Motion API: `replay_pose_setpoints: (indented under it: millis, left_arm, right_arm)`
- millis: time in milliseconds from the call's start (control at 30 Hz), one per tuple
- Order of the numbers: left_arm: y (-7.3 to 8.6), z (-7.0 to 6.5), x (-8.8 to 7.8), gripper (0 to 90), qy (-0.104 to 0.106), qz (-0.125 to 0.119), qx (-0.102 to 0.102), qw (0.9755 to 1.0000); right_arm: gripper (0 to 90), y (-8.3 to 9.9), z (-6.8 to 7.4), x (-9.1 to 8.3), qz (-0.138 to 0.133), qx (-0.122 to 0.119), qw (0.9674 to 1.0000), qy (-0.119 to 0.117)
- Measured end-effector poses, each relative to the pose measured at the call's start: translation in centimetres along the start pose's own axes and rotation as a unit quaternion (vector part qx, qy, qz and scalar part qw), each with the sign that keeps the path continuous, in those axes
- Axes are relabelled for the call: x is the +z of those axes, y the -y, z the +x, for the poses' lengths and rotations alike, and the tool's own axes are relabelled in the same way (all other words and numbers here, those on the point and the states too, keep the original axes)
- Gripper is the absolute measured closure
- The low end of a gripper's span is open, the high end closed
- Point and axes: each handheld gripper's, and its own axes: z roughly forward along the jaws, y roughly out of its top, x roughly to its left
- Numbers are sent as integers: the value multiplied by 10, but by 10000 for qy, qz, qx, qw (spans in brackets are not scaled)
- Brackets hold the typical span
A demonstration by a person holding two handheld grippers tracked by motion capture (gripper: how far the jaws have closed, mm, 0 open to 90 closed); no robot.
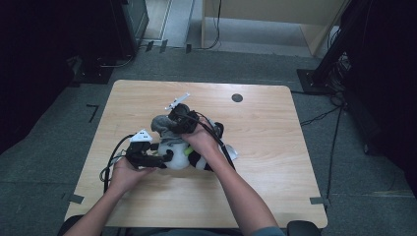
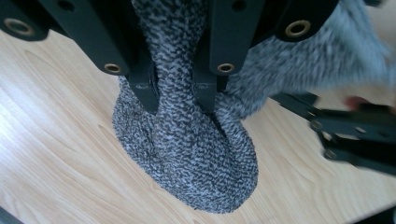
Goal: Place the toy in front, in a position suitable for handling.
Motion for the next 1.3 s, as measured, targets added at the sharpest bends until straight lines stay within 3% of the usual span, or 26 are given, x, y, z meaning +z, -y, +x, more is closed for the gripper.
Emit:
replay_pose_setpoints:
  millis: [100,233,400,533,667,833,933,1033,1167,1300]
  left_arm:
    - [0,0,0,315,-8,-17,21,10000]
    - [0,0,0,325,1,-32,28,10000]
    - [0,-1,0,349,-6,-92,78,9999]
    - [0,-2,1,354,6,-94,131,9999]
    - [0,-1,1,355,15,-81,139,9999]
    - [0,-1,1,357,26,-63,111,9999]
    - [0,0,1,358,36,-67,76,9999]
    - [0,2,1,356,49,-81,18,10000]
    - [-1,1,1,355,19,-46,55,10000]
    - [-2,2,1,355,20,-46,48,10000]
  right_arm:
    - [775,3,-4,1,19,-13,10000,29]
    - [775,7,-13,-2,153,-96,9994,278]
    - [776,16,-33,-8,274,217,9987,377]
    - [777,18,-39,-15,358,119,9979,518]
    - [780,21,-47,-24,313,121,9965,769]
    - [782,28,-68,-45,248,286,9941,1019]
    - [781,33,-76,-58,139,276,9932,1120]
    - [781,35,-81,-71,-126,424,9923,1155]
    - [781,34,-80,-85,-586,614,9917,966]
    - [781,25,-72,-100,-946,608,9908,749]
